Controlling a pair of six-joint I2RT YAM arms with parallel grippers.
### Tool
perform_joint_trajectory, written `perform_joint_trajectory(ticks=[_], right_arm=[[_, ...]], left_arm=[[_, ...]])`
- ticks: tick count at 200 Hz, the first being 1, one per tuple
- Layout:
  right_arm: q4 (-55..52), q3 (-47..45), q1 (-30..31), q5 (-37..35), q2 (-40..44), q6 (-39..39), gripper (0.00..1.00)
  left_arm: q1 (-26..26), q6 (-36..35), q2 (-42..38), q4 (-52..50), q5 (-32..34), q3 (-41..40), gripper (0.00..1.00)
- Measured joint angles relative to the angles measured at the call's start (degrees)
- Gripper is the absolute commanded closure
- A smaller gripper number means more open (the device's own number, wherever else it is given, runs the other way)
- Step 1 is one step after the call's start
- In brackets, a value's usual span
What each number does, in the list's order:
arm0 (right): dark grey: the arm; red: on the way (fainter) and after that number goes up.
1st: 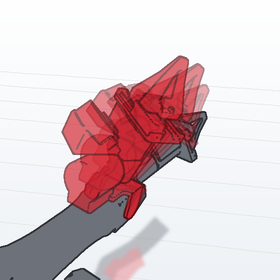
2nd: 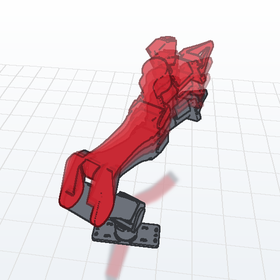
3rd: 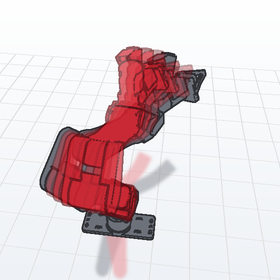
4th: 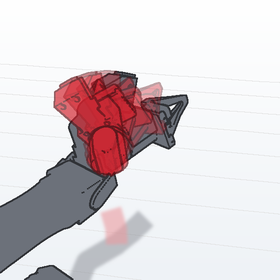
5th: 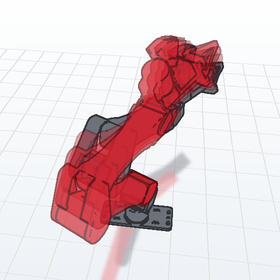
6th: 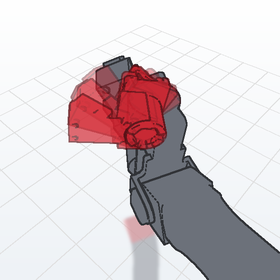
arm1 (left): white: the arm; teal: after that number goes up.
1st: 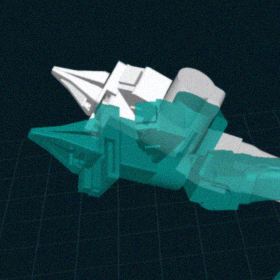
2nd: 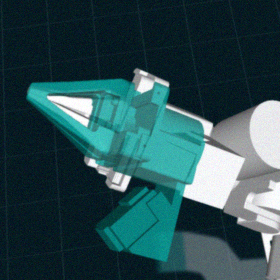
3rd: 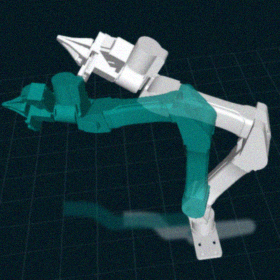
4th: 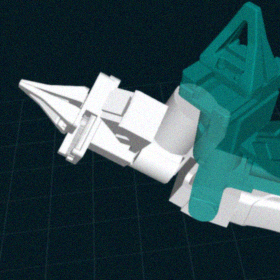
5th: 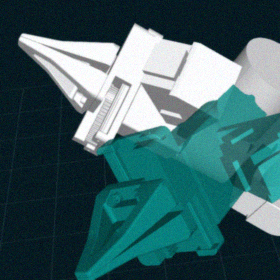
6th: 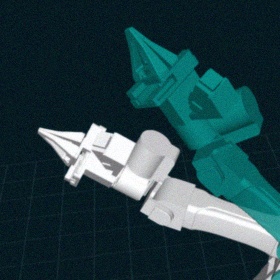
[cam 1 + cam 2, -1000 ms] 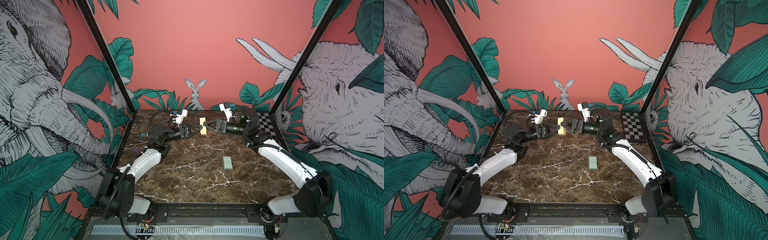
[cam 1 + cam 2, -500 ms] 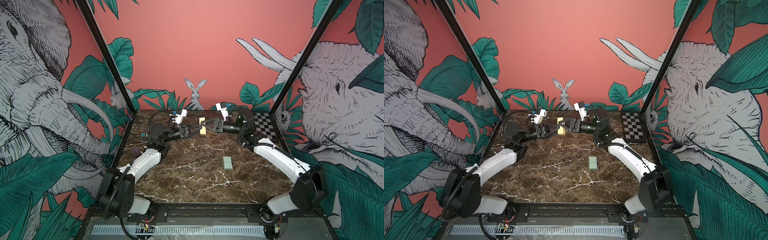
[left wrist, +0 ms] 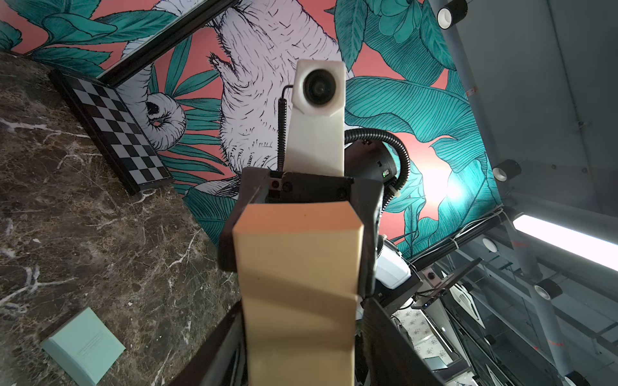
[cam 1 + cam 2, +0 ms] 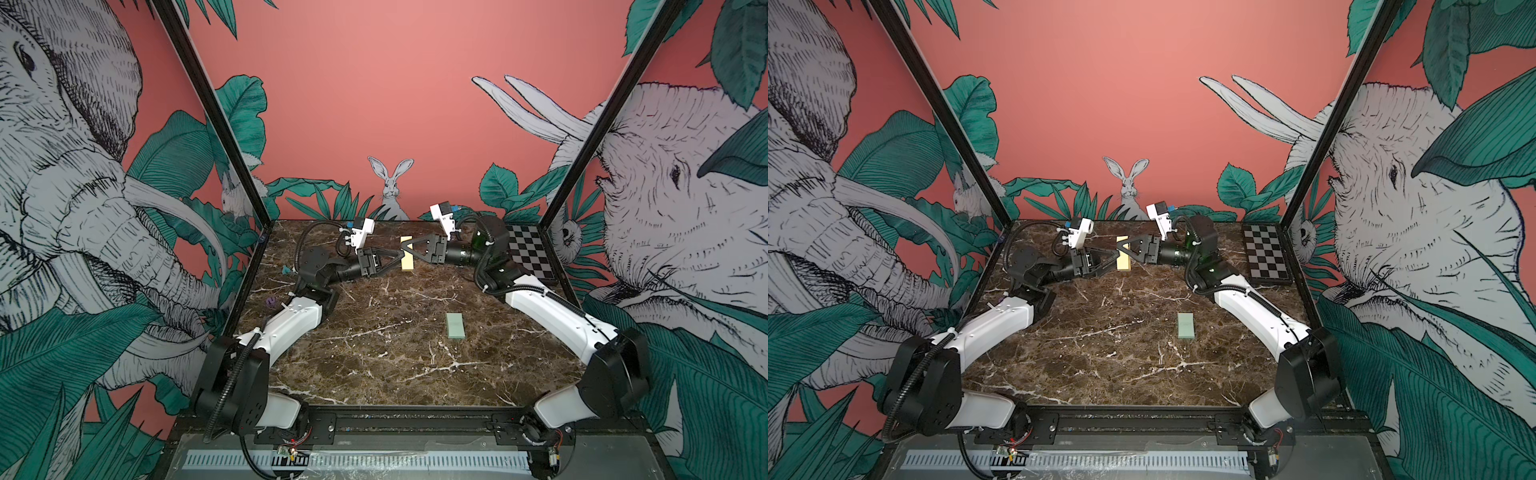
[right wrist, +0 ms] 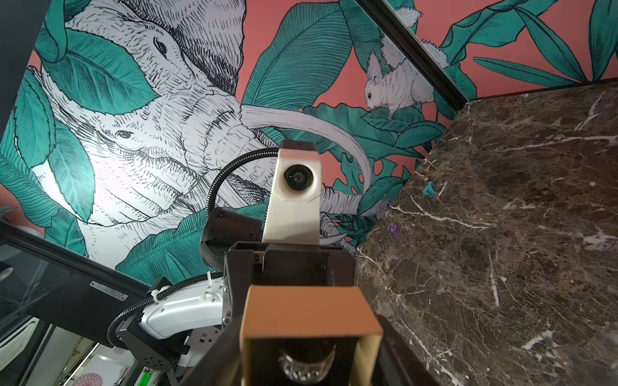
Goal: Take the rings out of the lift-off lid box
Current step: Place the jewelry box at the center of the board.
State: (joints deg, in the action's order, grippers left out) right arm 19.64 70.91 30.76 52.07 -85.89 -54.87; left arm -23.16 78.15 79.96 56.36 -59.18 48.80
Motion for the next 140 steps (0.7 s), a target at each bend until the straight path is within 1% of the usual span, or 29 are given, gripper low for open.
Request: perform_joint_trajectory(ticks=[12,23,36,47,63,79,92,102,124,140], right_arm=[[0.0,0.0,0.0,0.0,0.0,-0.1,0.49],[0.1,0.0,0.0,0.0,0.0,-0.2,0.55],[0.3,0.0,0.2,-0.1,0.0,-0.5,0.56],[0.5,0.0,0.2,-0.2,0.0,-0.9,0.60],[0.7,-0.1,0.2,-0.2,0.0,-1.6,0.62],[1.0,-0.2,0.2,-0.4,0.0,-2.0,0.62],[1.0,-0.2,0.2,-0.7,0.0,-2.3,0.62],[0.9,-0.2,-0.2,-0.8,0.0,-2.4,0.62],[-1.7,-0.2,-0.9,-1.2,0.5,-1.6,0.62],[-8.3,0.3,-1.2,-3.3,1.8,1.8,0.62]], left_arm=[[0.0,-0.2,0.0,-0.3,0.0,0.0,0.44],[0.0,-0.3,0.0,-0.5,0.0,0.0,0.50],[0.0,-0.6,0.0,-0.9,0.0,0.0,0.49],[0.0,-0.7,0.0,-0.9,0.0,0.0,0.49],[0.0,-0.7,0.0,-0.9,0.1,0.0,0.48],[0.0,-0.8,0.0,-0.9,0.0,0.0,0.42],[0.4,-0.9,0.0,-0.9,0.0,0.0,0.31],[0.9,-0.8,-0.1,-1.2,-0.1,0.0,0.25],[4.1,-2.5,-1.2,-4.5,-0.3,-0.6,0.21],[7.6,-5.4,-3.1,-10.1,-0.5,-1.4,0.21]])
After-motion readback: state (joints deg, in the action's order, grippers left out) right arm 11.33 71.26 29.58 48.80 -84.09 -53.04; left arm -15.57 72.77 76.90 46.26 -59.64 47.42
